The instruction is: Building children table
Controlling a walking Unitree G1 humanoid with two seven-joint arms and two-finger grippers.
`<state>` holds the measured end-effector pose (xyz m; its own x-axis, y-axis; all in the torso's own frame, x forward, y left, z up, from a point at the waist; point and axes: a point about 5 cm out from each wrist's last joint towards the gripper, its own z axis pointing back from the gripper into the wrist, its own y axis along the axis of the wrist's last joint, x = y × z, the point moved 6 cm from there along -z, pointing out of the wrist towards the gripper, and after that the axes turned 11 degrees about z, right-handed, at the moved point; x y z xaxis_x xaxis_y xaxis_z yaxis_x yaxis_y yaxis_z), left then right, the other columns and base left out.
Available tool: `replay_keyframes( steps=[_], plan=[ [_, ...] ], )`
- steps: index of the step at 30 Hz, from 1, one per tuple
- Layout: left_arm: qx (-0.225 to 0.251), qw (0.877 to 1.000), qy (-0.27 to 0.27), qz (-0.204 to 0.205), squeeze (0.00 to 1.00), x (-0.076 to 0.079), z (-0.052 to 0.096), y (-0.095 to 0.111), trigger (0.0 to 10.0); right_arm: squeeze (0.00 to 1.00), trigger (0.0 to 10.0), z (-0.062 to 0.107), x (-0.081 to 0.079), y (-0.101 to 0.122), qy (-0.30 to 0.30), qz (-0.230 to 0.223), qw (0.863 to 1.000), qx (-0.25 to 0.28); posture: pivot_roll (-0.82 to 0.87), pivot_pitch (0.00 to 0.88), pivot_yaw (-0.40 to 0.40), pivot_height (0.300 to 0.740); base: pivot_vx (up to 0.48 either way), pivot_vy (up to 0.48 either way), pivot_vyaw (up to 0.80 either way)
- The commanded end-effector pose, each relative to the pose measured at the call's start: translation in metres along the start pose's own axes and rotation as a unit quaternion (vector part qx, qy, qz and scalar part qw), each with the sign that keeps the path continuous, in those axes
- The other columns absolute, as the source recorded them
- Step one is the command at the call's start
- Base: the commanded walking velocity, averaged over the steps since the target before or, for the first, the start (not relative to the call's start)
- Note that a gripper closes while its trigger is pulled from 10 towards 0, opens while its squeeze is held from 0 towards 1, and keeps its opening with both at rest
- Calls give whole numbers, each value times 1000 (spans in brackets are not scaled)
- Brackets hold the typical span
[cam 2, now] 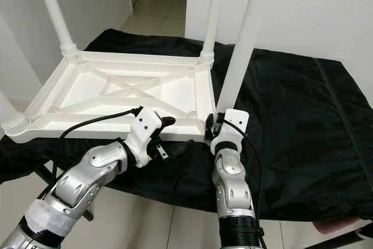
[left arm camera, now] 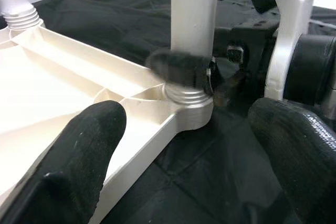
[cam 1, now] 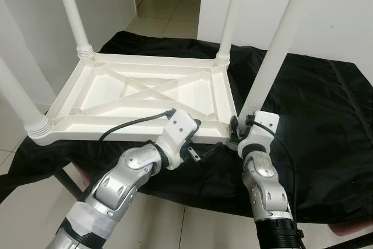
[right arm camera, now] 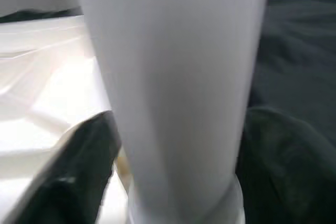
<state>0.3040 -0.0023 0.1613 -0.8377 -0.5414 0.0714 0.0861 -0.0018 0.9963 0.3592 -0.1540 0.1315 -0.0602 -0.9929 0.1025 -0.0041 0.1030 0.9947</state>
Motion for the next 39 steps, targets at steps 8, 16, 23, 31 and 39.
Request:
replay_keyframes(
  steps=[8,16,23,31,39],
  plan=[
    [-11,999,-38,0,0,9,0,-4,10000,0,10000,-5,0,-1,130,40,990,21,-29,0,-53,740,0,0,0],
    [-9,999,-38,-3,0,6,-2,-1,10000,0,10000,-22,-5,7,268,112,956,41,-33,0,-36,740,0,0,0],
    [-7,999,-37,-5,0,4,-3,1,10000,0,10000,-30,-9,11,305,124,943,42,-32,0,-31,740,0,0,0],
    [-4,999,-33,-6,0,3,-3,3,10000,0,0,-31,-10,-1,361,137,922,17,-24,0,-37,740,0,0,0],
    [-4,999,-32,-4,0,3,-2,3,10000,0,0,-25,-5,-11,372,124,920,3,-26,0,-37,740,0,0,0]
  ],
)
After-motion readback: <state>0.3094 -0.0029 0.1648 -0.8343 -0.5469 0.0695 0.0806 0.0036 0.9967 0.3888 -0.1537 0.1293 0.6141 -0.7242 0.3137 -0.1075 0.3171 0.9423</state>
